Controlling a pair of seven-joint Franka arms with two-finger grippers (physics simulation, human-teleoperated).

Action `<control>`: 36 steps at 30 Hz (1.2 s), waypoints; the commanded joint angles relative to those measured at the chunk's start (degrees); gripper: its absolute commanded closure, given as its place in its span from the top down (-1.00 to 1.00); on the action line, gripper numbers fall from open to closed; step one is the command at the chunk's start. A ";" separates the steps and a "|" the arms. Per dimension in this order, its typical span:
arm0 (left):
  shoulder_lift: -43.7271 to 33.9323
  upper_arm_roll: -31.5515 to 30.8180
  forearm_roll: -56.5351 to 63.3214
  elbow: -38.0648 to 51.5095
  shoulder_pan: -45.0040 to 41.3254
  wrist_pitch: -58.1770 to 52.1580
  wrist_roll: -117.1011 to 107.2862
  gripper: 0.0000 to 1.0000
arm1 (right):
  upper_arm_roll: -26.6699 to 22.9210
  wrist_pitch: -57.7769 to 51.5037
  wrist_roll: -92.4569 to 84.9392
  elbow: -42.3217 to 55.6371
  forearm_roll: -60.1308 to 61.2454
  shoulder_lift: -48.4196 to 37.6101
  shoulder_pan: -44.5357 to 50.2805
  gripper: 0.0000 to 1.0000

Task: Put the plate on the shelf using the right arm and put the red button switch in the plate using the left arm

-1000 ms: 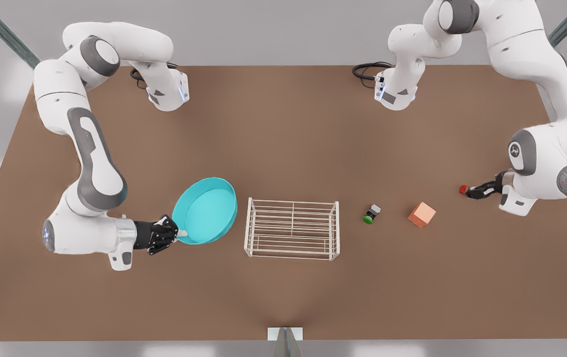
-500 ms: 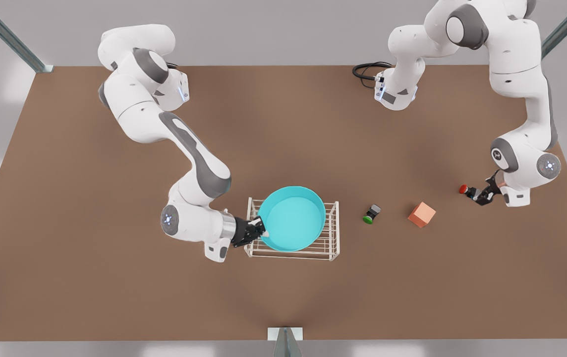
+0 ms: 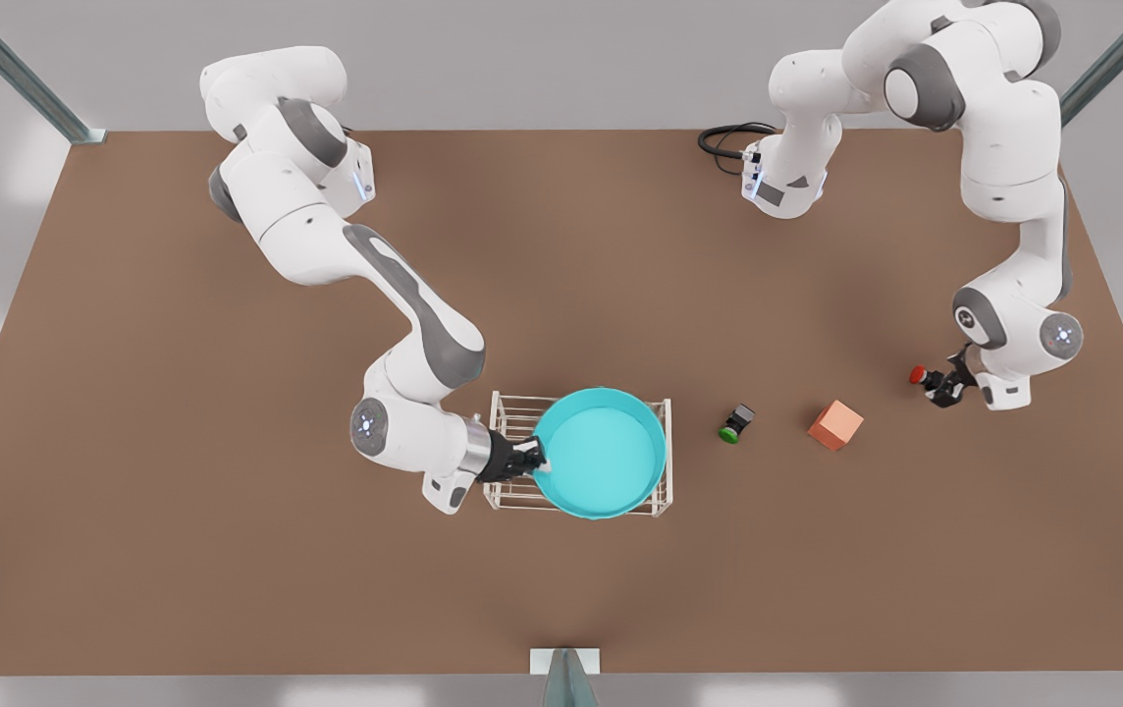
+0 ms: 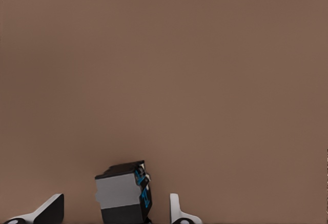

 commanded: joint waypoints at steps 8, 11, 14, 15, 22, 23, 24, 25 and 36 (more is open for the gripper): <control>0.06 -0.02 -1.70 0.25 0.81 0.88 -3.96 1.00 | -0.63 -6.69 11.18 -0.13 -0.48 -7.40 -2.35 1.00; 0.68 -0.11 -1.79 0.25 1.17 1.06 -3.96 1.00 | -5.91 -20.56 7.86 -0.40 -5.31 -13.99 -7.36 1.00; 0.68 -0.90 -7.42 0.25 1.25 0.97 -6.94 1.00 | -5.82 -39.12 -1.12 -3.47 -24.46 -19.79 -15.45 1.00; 0.68 -0.99 -7.41 0.25 1.25 0.97 -7.21 1.00 | -5.91 -41.40 -4.28 -5.93 -29.22 -21.03 -18.26 1.00; 1.03 -0.99 -6.80 0.42 1.78 2.20 -6.68 1.00 | -11.71 -46.77 -7.71 -15.86 -25.19 -37.45 -24.24 1.00; 1.12 -0.99 -6.27 0.60 1.87 2.20 -6.68 1.00 | -13.47 -46.77 -7.71 -19.64 -21.67 -42.11 -24.24 1.00; 1.12 -0.99 -5.92 0.69 1.78 2.20 -6.68 0.99 | -14.44 -46.51 -7.36 -22.45 -20.00 -44.76 -23.98 1.00; 1.12 -0.99 -5.92 0.69 1.87 2.29 -6.68 0.88 | -15.23 -45.54 -7.19 -25.18 -19.21 -46.78 -23.54 1.00; 2.26 -0.99 -6.01 1.04 2.05 3.26 -6.77 0.13 | -17.16 -45.28 -8.15 -25.62 -17.97 -45.46 -23.54 1.00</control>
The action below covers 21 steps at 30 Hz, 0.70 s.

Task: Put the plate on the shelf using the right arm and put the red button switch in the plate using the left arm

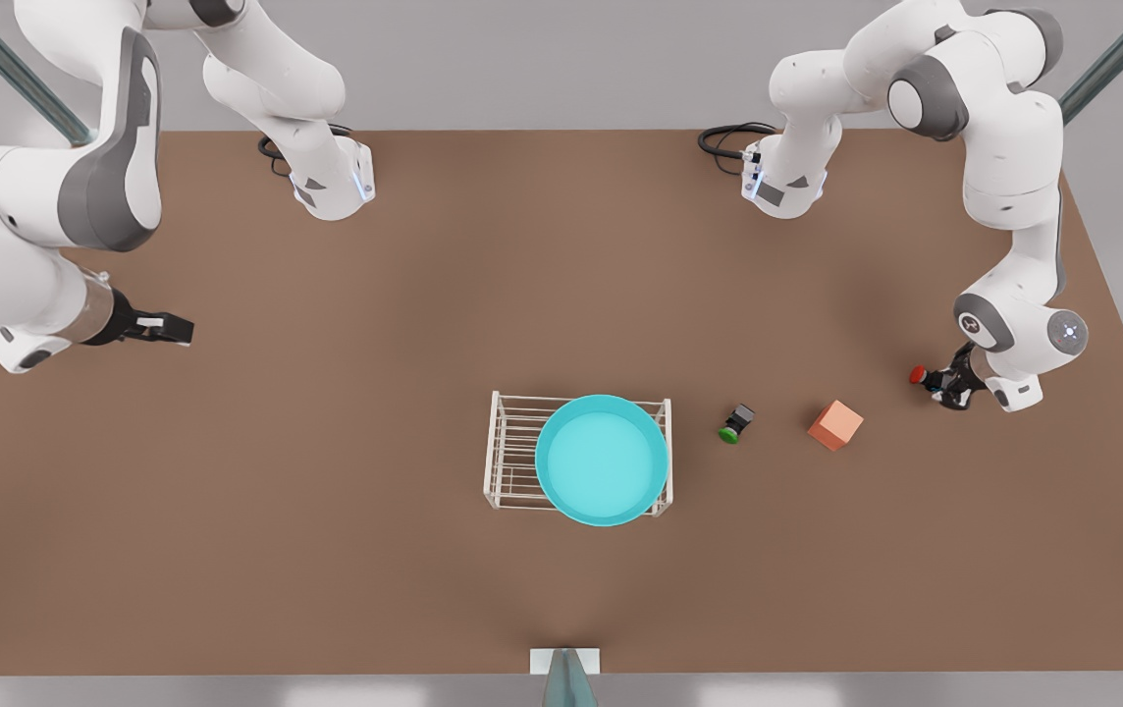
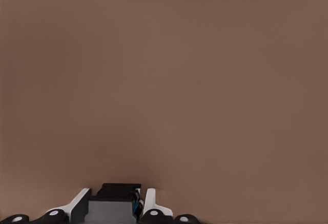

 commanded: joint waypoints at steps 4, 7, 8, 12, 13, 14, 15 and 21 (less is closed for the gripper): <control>-0.39 0.01 -0.11 0.01 -0.08 0.20 -1.60 -0.09 | -0.18 -0.55 -3.93 -0.11 0.17 -0.23 0.03 1.00; -1.88 0.01 -0.11 0.01 -0.52 -0.51 -1.43 -0.11 | -0.70 -0.55 -3.93 -0.11 0.17 -0.32 0.03 1.00; -2.50 -0.78 -0.19 0.01 -0.52 -1.03 -1.52 -0.14 | -0.88 -0.55 -4.02 -0.11 0.08 -0.32 0.03 1.00; -7.50 -3.77 -5.73 0.09 -2.89 -9.56 -2.39 -0.15 | -1.23 -0.20 -3.93 -0.46 -0.44 -0.59 0.56 1.00; -9.78 -4.12 -5.91 0.44 -4.38 -12.54 -5.46 -0.15 | -1.49 -0.20 -3.93 -0.46 -0.53 -0.50 1.09 1.00; -12.50 -4.47 -5.82 1.76 -6.31 -17.63 -10.02 -0.15 | -2.29 -0.20 -3.85 -0.46 -0.53 -0.50 1.88 1.00; -15.67 -4.56 -5.03 2.20 -9.12 -20.63 -14.86 -0.15 | -2.46 -0.20 -3.93 -0.46 -0.53 -0.41 1.97 1.00; -16.91 -9.92 -1.95 15.47 -18.97 -29.86 -35.96 -0.15 | -3.08 -0.20 -4.02 -0.46 -0.53 -0.41 2.58 1.00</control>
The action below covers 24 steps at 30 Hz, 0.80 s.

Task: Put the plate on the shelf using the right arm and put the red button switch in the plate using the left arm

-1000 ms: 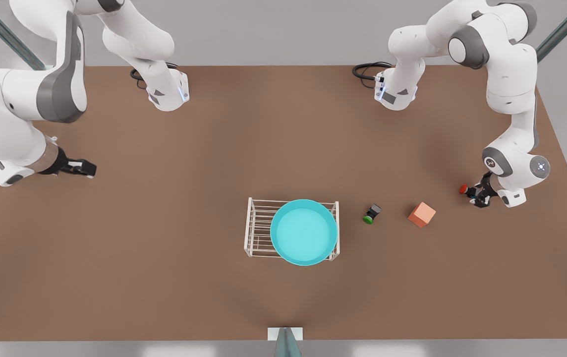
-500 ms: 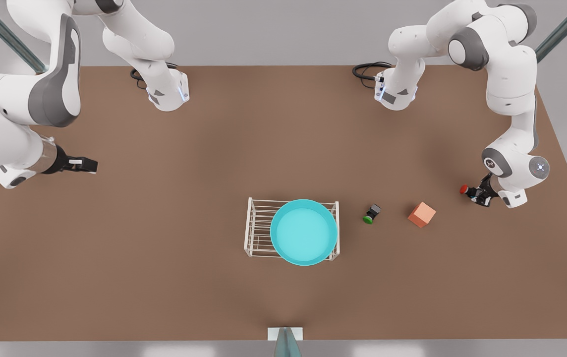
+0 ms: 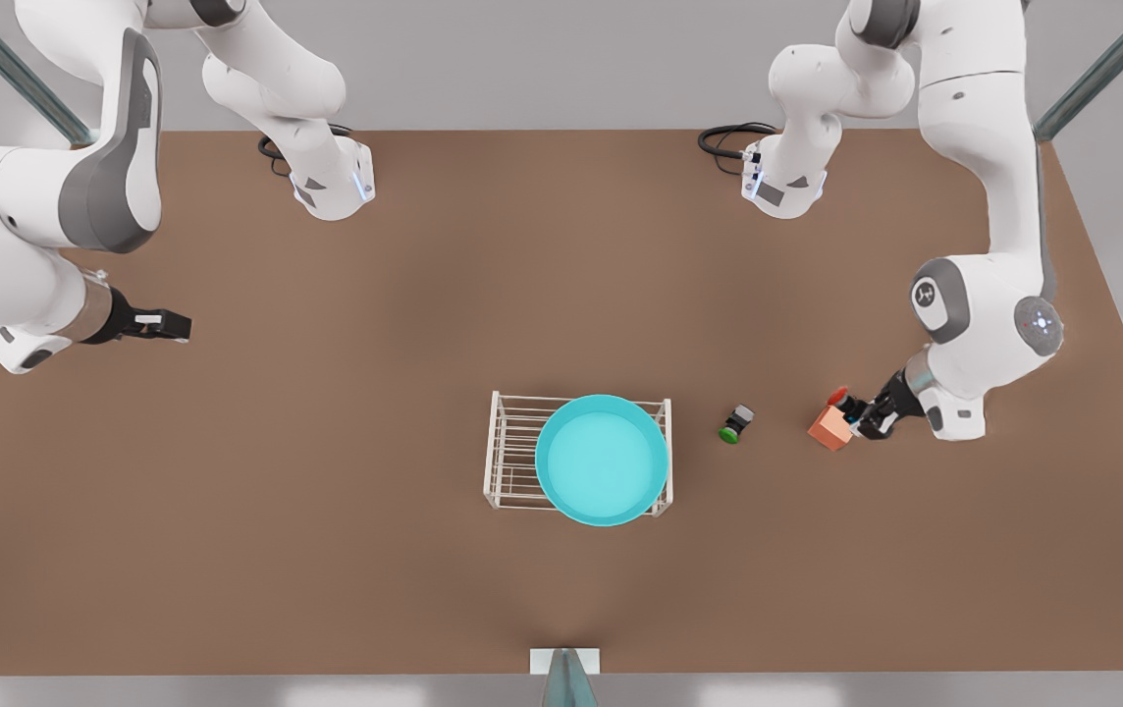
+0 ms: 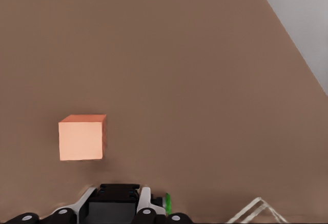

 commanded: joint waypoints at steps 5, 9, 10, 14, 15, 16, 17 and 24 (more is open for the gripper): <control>6.79 -8.74 0.76 14.48 -6.51 -7.54 -45.87 -0.15 | -0.28 0.00 -1.29 0.29 0.09 0.19 0.19 1.00; 15.40 -8.83 1.29 25.65 -10.91 -7.10 -57.13 -0.14 | -0.28 0.00 -1.29 0.46 0.18 0.36 0.19 1.00; 16.90 -9.00 1.29 27.23 -11.17 -6.84 -57.92 -0.14 | -0.37 0.00 -1.20 0.55 0.26 0.28 0.19 1.00; 22.26 -10.67 3.48 29.34 -15.39 -0.69 -61.09 -0.14 | -0.37 -0.09 -1.20 0.55 0.35 0.36 0.19 1.00; 22.79 -11.90 4.97 30.22 -15.39 -0.51 -62.75 -0.14 | -0.37 -0.09 -1.12 0.46 0.35 0.36 0.19 1.00; 22.79 -12.69 6.03 30.92 -15.57 -0.42 -64.78 -0.14 | -0.37 -0.09 -1.12 0.46 0.44 0.45 0.19 1.00; 22.79 -13.22 6.99 30.92 -15.57 -0.16 -65.65 -0.14 | -0.28 -0.09 -1.12 0.46 0.44 0.45 0.19 1.00; 20.86 -13.57 8.49 31.01 -13.55 -3.22 -64.00 1.00 | -0.28 -0.09 -1.20 0.55 0.53 0.45 0.19 1.00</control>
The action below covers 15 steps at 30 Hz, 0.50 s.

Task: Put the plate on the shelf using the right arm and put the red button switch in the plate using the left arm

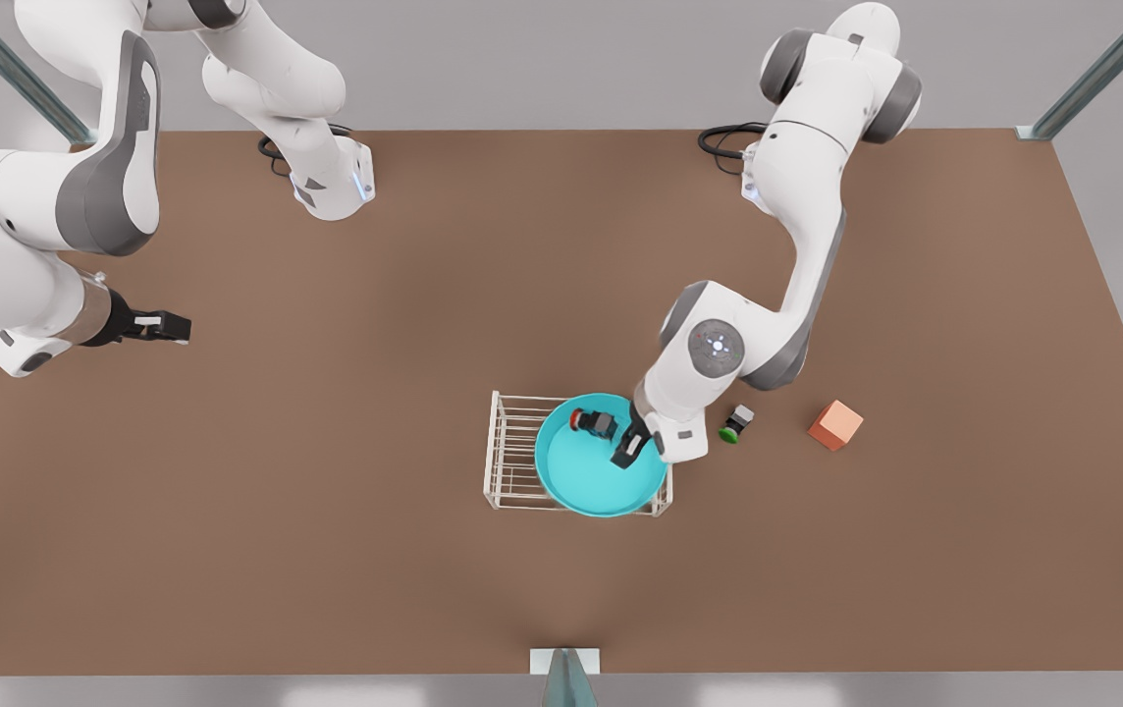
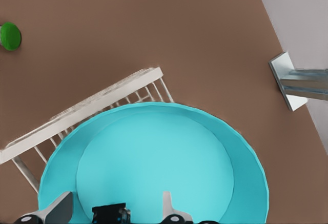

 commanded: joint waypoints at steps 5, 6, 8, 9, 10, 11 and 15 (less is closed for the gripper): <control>-10.87 7.28 10.35 11.64 6.39 -41.73 38.55 1.00 | 0.07 -0.03 -0.33 0.21 0.06 -0.06 -0.01 1.00; -13.07 6.93 10.79 11.47 7.36 -42.52 45.57 1.00 | 0.07 0.05 -0.33 0.29 0.06 -0.06 -0.01 1.00; -16.06 5.62 10.44 10.85 9.82 -46.04 68.43 1.00 | 0.07 -0.03 -0.33 0.38 0.06 -0.06 -0.01 1.00; -16.67 2.28 10.61 9.89 11.49 -48.15 75.38 1.00 | 0.07 0.05 -0.42 0.38 0.06 -0.06 -0.01 1.00; -17.82 1.75 10.61 8.22 11.49 -48.59 79.33 1.00 | 0.07 -0.03 -0.42 0.38 0.06 -0.15 -0.01 1.00; -18.34 1.40 10.61 7.86 11.49 -50.61 83.73 1.00 | -0.02 -0.03 -0.42 0.38 0.06 -0.24 -0.01 1.00; -18.17 -1.94 10.88 6.19 11.23 -47.62 83.73 1.00 | -0.02 -0.03 -0.33 0.30 -0.12 -0.50 -0.01 1.00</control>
